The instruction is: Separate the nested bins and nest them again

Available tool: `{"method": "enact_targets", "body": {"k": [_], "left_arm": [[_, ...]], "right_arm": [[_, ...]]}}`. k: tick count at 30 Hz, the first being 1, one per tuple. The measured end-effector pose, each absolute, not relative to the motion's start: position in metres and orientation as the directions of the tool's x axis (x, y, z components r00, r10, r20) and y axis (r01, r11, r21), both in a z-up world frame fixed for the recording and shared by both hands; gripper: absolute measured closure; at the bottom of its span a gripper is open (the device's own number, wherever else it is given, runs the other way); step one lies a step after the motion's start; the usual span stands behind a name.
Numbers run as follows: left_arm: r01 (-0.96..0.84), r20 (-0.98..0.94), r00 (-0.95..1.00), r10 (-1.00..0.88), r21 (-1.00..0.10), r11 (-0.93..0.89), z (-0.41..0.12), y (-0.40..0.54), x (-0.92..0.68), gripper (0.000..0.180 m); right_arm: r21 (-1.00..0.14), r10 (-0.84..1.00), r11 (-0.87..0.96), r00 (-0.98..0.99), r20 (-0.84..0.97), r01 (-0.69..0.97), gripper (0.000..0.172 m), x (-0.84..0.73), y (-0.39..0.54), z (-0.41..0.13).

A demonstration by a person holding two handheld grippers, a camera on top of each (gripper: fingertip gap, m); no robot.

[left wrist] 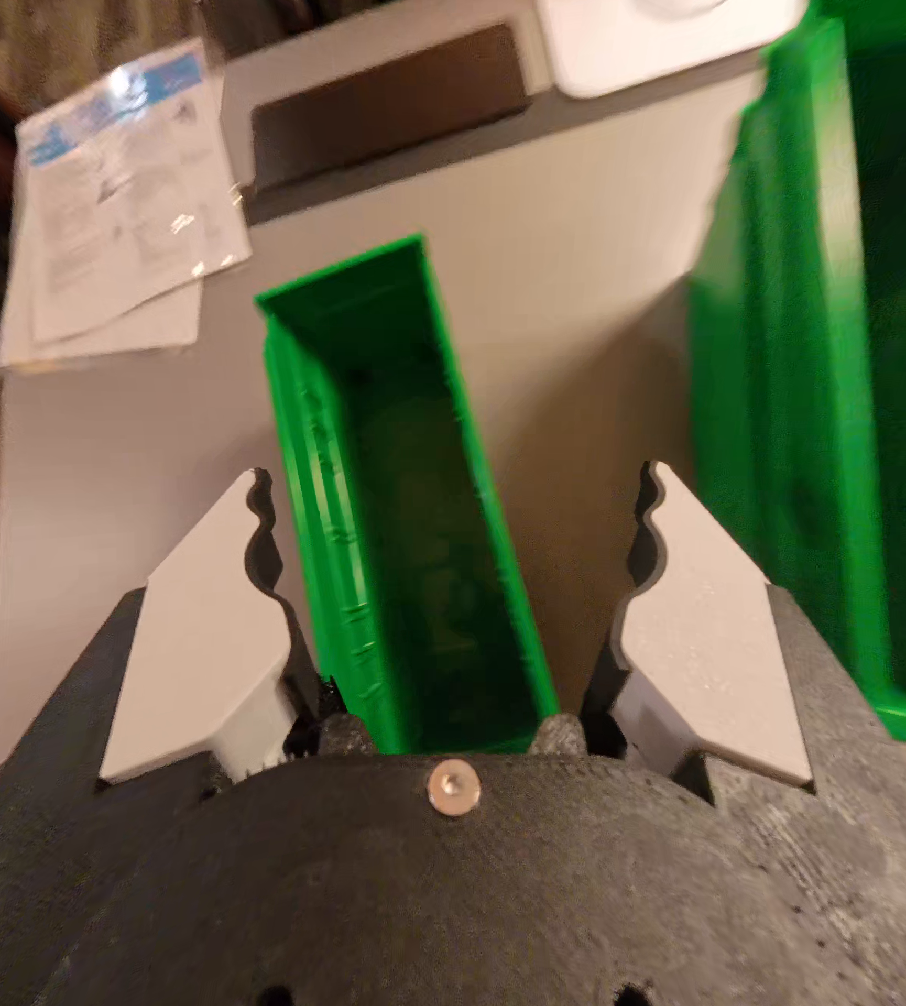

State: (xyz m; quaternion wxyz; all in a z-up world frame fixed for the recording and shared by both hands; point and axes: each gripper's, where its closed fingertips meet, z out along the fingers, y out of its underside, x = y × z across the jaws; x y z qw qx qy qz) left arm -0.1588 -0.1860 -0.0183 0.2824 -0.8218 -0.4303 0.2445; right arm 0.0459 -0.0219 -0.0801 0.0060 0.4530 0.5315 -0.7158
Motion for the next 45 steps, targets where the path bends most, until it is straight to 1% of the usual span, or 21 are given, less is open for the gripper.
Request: {"method": "enact_targets", "body": {"k": [1, 3, 5, 12, 16, 18, 20, 21, 25, 27, 32, 39, 45], "left_arm": [[0.558, -0.113, 0.546, 0.830, -0.690, -0.461, -0.009, -0.166, -0.150, 0.049], [0.561, -0.009, 0.616, 0.788, -0.697, -0.446, 0.003, -0.126, -0.130, 0.048], [0.572, 0.058, 0.666, 0.743, -0.679, -0.460, 0.004, -0.091, -0.113, 0.048], [0.541, 0.005, 0.747, 0.665, -0.587, -0.603, -0.025, -0.027, -0.096, 0.043], [0.531, -0.059, 0.755, 0.653, -0.530, -0.661, -0.042, -0.023, -0.098, 0.044], [0.544, -0.049, 0.753, 0.656, -0.514, -0.664, -0.048, -0.023, -0.100, 0.044], [0.564, -0.015, 0.750, 0.661, -0.508, -0.651, -0.049, -0.021, -0.100, 0.048], [0.570, 0.001, 0.751, 0.660, -0.506, -0.648, -0.049, -0.019, -0.099, 0.052], [0.557, -0.003, 0.761, 0.649, -0.510, -0.655, -0.048, -0.019, -0.100, 0.059], [0.555, -0.007, 0.761, 0.648, -0.511, -0.657, -0.047, -0.020, -0.100, 0.066], [0.556, -0.016, 0.754, 0.656, -0.516, -0.652, -0.045, -0.021, -0.100, 0.074], [0.551, -0.036, 0.751, 0.659, -0.515, -0.657, -0.041, -0.023, -0.099, 0.080], [0.591, 0.032, 0.737, 0.675, -0.515, -0.621, -0.039, -0.025, -0.098, 0.082]], "right_arm": [[-0.756, 0.473, -0.434, -0.590, -0.655, 0.491, 0.065, 0.046, -0.022, -0.080], [-0.756, 0.474, -0.433, -0.589, -0.654, 0.491, 0.065, 0.046, -0.022, -0.080], [-0.756, 0.474, -0.436, -0.590, -0.654, 0.489, 0.065, 0.046, -0.022, -0.080], [-0.751, 0.458, -0.446, -0.596, -0.659, 0.487, 0.066, 0.048, -0.021, -0.078], [-0.749, 0.450, -0.454, -0.601, -0.660, 0.482, 0.066, 0.049, -0.020, -0.076], [-0.749, 0.448, -0.456, -0.603, -0.660, 0.481, 0.066, 0.049, -0.019, -0.076], [-0.748, 0.446, -0.457, -0.604, -0.661, 0.482, 0.066, 0.049, -0.019, -0.075], [-0.748, 0.446, -0.457, -0.604, -0.661, 0.482, 0.066, 0.049, -0.019, -0.075], [-0.745, 0.444, -0.457, -0.601, -0.664, 0.485, 0.066, 0.049, -0.019, -0.076], [-0.745, 0.445, -0.456, -0.600, -0.665, 0.487, 0.066, 0.048, -0.019, -0.076], [-0.745, 0.446, -0.457, -0.600, -0.664, 0.486, 0.067, 0.048, -0.019, -0.076], [-0.749, 0.450, -0.452, -0.601, -0.661, 0.485, 0.067, 0.049, -0.020, -0.077], [-0.748, 0.445, -0.454, -0.604, -0.661, 0.484, 0.067, 0.049, -0.020, -0.076]]}}
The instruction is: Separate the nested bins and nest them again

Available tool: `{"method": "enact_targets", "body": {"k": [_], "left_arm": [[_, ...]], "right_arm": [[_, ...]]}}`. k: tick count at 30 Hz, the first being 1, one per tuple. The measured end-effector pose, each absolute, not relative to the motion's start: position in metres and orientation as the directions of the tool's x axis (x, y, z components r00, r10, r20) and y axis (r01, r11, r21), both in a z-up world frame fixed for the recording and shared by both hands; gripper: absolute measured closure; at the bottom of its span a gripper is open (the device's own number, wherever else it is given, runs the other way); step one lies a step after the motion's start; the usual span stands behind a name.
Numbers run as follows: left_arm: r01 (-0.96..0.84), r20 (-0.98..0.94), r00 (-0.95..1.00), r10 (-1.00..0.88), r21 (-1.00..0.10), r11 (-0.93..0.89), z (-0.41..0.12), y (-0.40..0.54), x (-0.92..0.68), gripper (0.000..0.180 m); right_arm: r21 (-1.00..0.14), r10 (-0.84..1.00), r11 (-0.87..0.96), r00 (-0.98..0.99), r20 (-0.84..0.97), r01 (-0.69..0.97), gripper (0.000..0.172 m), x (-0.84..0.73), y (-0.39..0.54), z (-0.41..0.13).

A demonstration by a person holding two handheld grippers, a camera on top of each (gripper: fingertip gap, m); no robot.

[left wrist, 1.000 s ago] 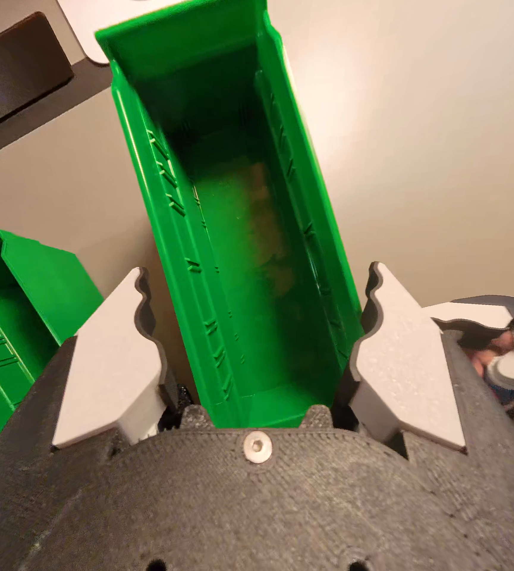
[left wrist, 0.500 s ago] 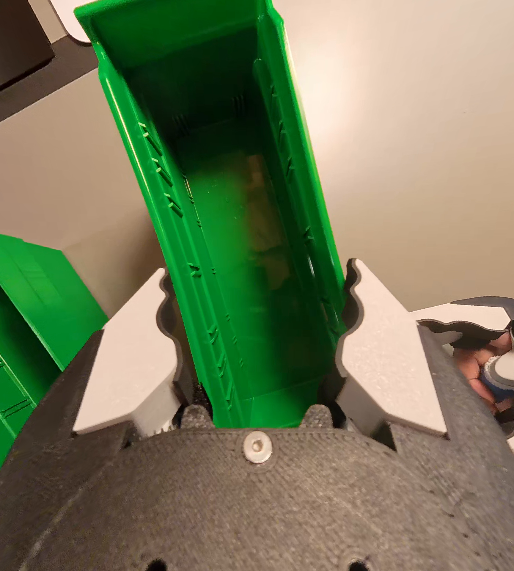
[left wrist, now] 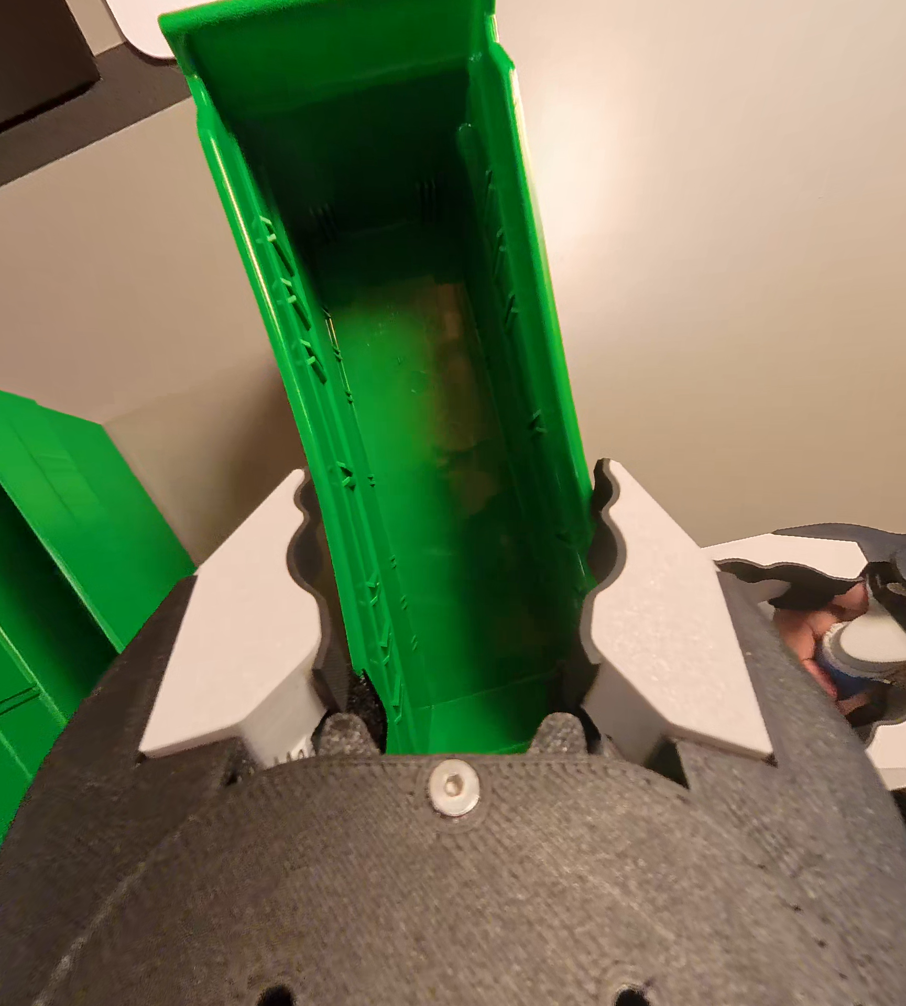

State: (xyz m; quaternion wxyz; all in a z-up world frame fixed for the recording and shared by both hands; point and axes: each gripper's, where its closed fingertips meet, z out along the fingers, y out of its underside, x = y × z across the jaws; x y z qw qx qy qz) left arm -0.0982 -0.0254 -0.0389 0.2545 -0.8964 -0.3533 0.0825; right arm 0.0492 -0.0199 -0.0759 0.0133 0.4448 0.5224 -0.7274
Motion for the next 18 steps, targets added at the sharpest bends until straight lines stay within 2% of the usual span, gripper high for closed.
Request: {"method": "enact_targets", "body": {"k": [18], "left_arm": [[0.558, 0.018, 0.765, 0.644, -0.518, -0.649, -0.0296, -0.0245, -0.0966, 0.081]], "right_arm": [[-0.748, 0.448, -0.450, -0.602, -0.661, 0.487, 0.067, 0.0491, -0.0207, -0.0769]]}}
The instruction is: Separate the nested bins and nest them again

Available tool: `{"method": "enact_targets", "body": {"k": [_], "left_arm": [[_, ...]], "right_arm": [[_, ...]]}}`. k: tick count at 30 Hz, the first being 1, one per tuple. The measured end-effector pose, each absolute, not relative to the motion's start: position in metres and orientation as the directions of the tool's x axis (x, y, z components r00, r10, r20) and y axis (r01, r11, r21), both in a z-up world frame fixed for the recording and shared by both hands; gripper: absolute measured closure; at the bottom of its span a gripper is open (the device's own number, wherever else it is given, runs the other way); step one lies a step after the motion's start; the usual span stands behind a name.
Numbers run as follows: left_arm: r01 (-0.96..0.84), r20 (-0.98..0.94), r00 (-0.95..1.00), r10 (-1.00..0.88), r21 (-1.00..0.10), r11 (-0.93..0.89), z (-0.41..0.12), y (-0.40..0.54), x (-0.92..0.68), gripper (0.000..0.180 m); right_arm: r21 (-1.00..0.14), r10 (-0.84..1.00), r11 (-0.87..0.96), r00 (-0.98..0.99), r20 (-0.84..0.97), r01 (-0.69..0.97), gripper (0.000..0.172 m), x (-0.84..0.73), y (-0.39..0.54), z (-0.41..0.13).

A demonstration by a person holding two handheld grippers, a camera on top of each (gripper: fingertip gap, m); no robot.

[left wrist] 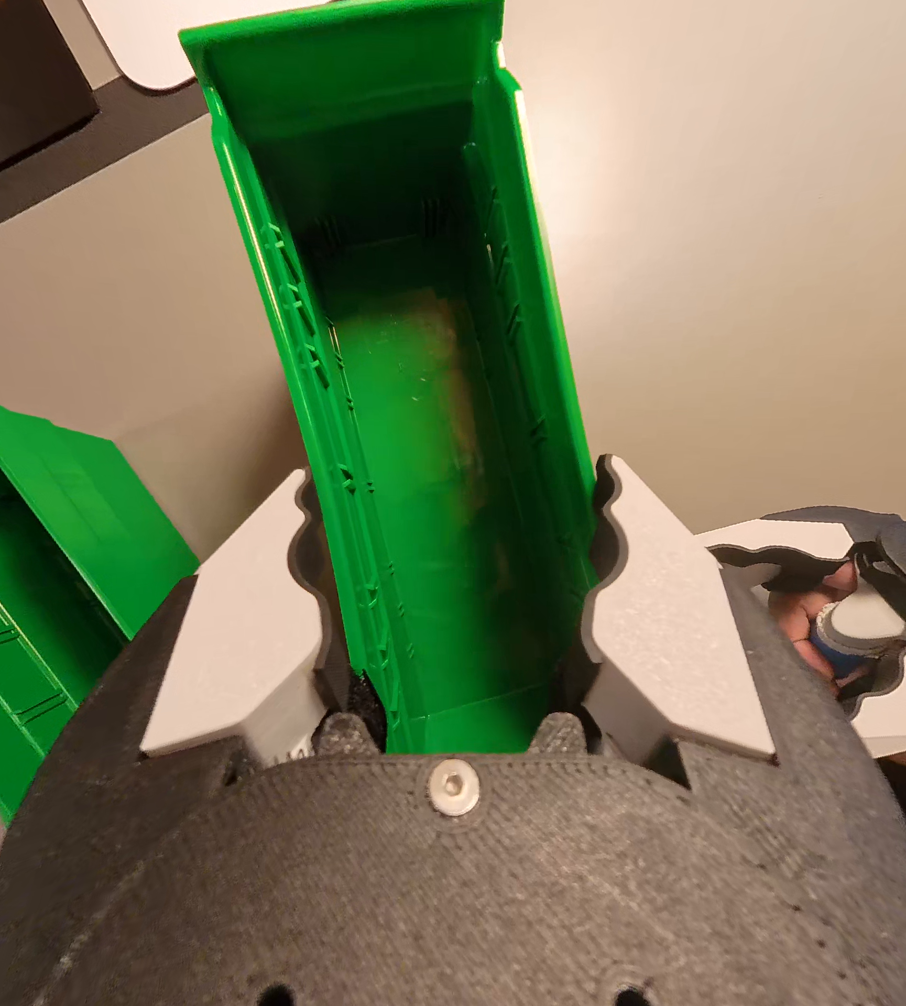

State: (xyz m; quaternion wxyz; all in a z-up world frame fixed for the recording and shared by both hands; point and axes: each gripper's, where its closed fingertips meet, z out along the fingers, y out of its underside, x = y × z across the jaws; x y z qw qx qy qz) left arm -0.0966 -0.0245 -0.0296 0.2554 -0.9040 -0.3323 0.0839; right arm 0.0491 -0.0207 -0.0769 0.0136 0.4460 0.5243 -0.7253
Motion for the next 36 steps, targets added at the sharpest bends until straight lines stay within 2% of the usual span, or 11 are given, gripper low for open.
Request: {"method": "enact_targets", "body": {"k": [12, 20, 25, 27, 30, 36], "left_arm": [[0.555, 0.063, 0.765, 0.641, -0.569, -0.607, 0.003, -0.026, -0.102, 0.074], [0.574, 0.057, 0.764, 0.643, -0.515, -0.637, -0.027, -0.029, -0.095, 0.066], [0.559, 0.020, 0.772, 0.636, -0.499, -0.662, -0.026, -0.030, -0.095, 0.061], [0.520, -0.033, 0.789, 0.613, -0.497, -0.695, -0.020, -0.029, -0.097, 0.053], [0.502, -0.056, 0.785, 0.617, -0.525, -0.687, -0.010, -0.021, -0.101, 0.052], [0.544, -0.095, 0.744, 0.661, -0.488, -0.683, -0.027, -0.024, -0.109, 0.036]], "right_arm": [[-0.747, 0.444, -0.452, -0.603, -0.663, 0.488, 0.067, 0.049, -0.021, -0.076], [-0.747, 0.445, -0.454, -0.603, -0.662, 0.486, 0.067, 0.049, -0.020, -0.076], [-0.746, 0.443, -0.453, -0.602, -0.664, 0.489, 0.067, 0.049, -0.020, -0.076], [-0.745, 0.442, -0.453, -0.602, -0.665, 0.490, 0.067, 0.049, -0.020, -0.076], [-0.745, 0.442, -0.453, -0.602, -0.665, 0.490, 0.067, 0.049, -0.020, -0.076], [-0.743, 0.436, -0.458, -0.604, -0.667, 0.489, 0.068, 0.049, -0.020, -0.075]]}}
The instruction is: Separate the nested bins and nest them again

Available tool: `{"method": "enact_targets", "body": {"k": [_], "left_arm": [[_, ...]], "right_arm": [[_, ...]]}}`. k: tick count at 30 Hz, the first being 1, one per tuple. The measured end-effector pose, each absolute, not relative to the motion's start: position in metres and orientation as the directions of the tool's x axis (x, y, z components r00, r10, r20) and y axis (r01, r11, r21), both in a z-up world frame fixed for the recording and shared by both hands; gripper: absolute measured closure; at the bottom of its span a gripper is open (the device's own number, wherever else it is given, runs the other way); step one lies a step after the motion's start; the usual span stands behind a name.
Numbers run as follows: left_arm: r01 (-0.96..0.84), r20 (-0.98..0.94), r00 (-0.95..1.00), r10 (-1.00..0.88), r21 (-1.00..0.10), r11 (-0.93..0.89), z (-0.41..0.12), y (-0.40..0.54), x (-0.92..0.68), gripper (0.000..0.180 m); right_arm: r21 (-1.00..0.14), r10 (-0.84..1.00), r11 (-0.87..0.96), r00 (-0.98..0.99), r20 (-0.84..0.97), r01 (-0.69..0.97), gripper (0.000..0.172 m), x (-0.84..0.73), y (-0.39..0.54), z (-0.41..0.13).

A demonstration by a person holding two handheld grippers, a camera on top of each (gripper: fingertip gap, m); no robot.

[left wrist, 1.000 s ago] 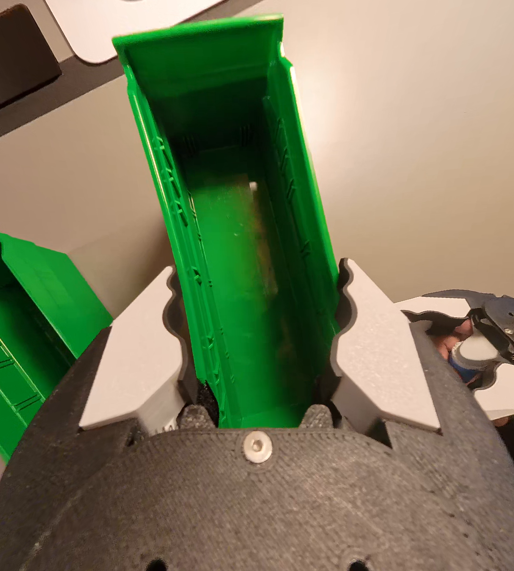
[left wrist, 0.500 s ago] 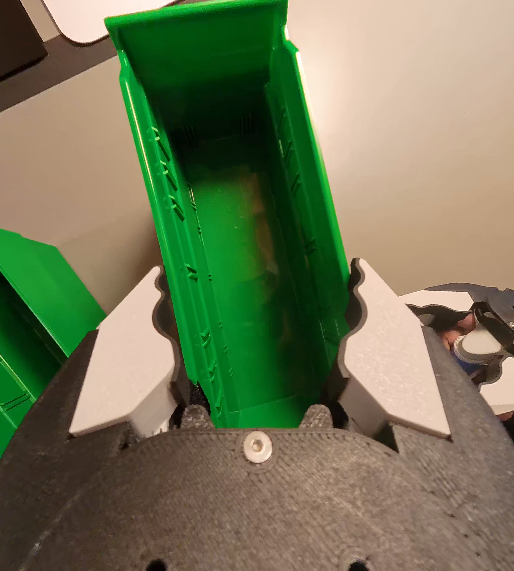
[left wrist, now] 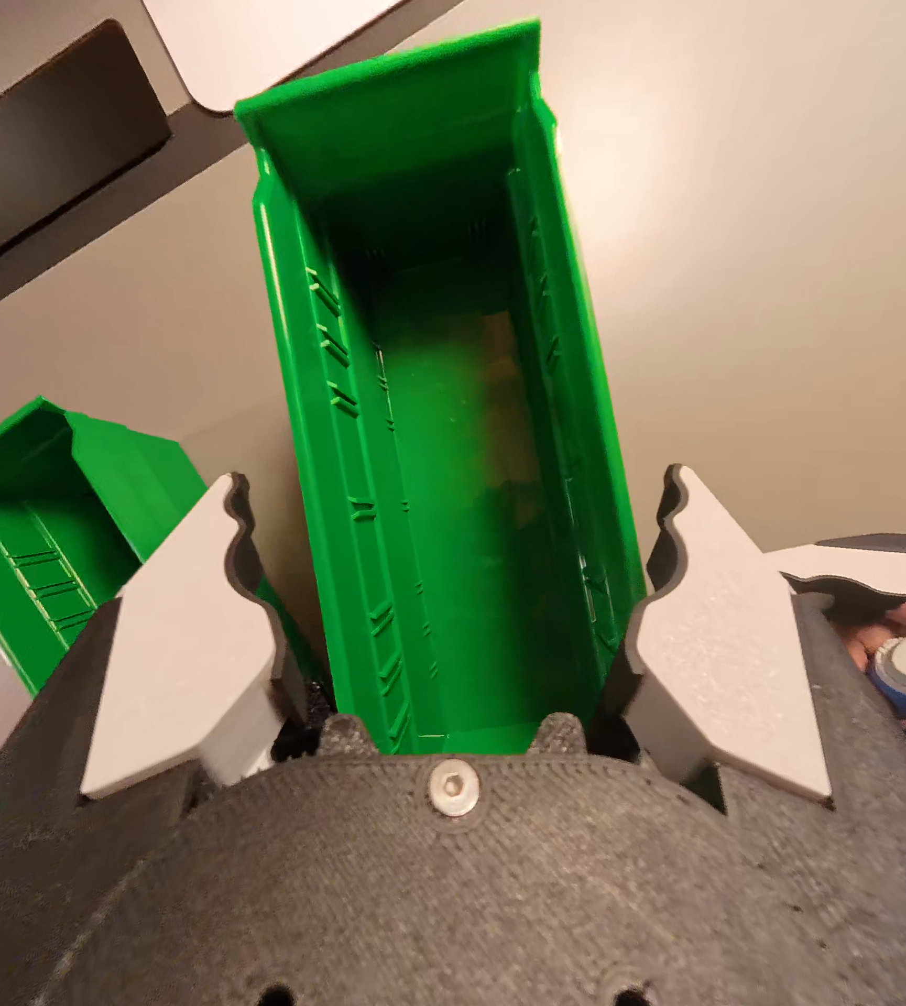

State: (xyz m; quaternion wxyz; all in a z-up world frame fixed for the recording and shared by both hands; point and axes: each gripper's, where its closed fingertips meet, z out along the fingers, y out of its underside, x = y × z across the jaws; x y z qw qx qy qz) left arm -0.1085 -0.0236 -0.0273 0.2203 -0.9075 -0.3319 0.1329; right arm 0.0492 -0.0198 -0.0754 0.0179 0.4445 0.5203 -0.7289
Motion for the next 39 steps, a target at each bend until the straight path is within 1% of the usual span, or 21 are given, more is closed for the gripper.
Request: {"method": "enact_targets", "body": {"k": [2, 6, 8, 10, 15, 18, 22, 27, 30, 34, 37, 39], "left_arm": [[0.541, -0.105, 0.755, 0.647, -0.456, -0.706, -0.033, -0.024, -0.107, 0.038], [0.537, -0.104, 0.771, 0.629, -0.425, -0.729, -0.037, -0.022, -0.105, 0.056], [0.529, -0.112, 0.779, 0.618, -0.411, -0.742, -0.037, -0.024, -0.105, 0.057], [0.526, -0.113, 0.783, 0.612, -0.405, -0.748, -0.037, -0.024, -0.105, 0.061], [0.505, -0.133, 0.793, 0.595, -0.403, -0.763, -0.032, -0.024, -0.104, 0.075], [0.495, -0.134, 0.791, 0.597, -0.434, -0.753, -0.019, -0.022, -0.105, 0.079], [0.458, -0.163, 0.786, 0.596, -0.493, -0.739, 0.013, -0.018, -0.108, 0.078], [0.407, -0.137, 0.799, 0.585, -0.594, -0.694, 0.066, 0.002, -0.097, 0.078], [0.377, -0.088, 0.826, 0.557, -0.647, -0.662, 0.084, 0.031, -0.083, 0.078], [0.386, 0.034, 0.870, 0.491, -0.666, -0.638, 0.070, 0.086, -0.056, 0.077], [0.414, 0.118, 0.880, 0.461, -0.666, -0.620, 0.046, 0.128, -0.044, 0.077], [0.429, 0.139, 0.877, 0.459, -0.655, -0.622, 0.025, 0.151, -0.043, 0.076]], "right_arm": [[-0.742, 0.435, -0.459, -0.605, -0.667, 0.489, 0.068, 0.049, -0.020, -0.075], [-0.742, 0.434, -0.458, -0.605, -0.667, 0.490, 0.068, 0.049, -0.020, -0.075], [-0.741, 0.433, -0.458, -0.605, -0.668, 0.490, 0.068, 0.049, -0.020, -0.075], [-0.741, 0.434, -0.458, -0.604, -0.669, 0.491, 0.068, 0.049, -0.020, -0.075], [-0.741, 0.433, -0.460, -0.605, -0.669, 0.490, 0.068, 0.049, -0.020, -0.075], [-0.739, 0.430, -0.463, -0.605, -0.670, 0.490, 0.068, 0.049, -0.019, -0.075], [-0.738, 0.427, -0.463, -0.606, -0.671, 0.491, 0.068, 0.049, -0.020, -0.074], [-0.726, 0.405, -0.475, -0.610, -0.682, 0.497, 0.068, 0.050, -0.018, -0.072], [-0.692, 0.357, -0.501, -0.604, -0.713, 0.521, 0.066, 0.054, -0.007, -0.069], [-0.679, 0.381, -0.582, -0.588, -0.713, 0.447, 0.066, 0.060, 0.046, -0.054], [-0.712, 0.471, -0.609, -0.563, -0.679, 0.349, 0.066, 0.072, 0.094, -0.040], [-0.743, 0.558, -0.595, -0.509, -0.656, 0.305, 0.066, 0.080, 0.124, -0.040]]}}
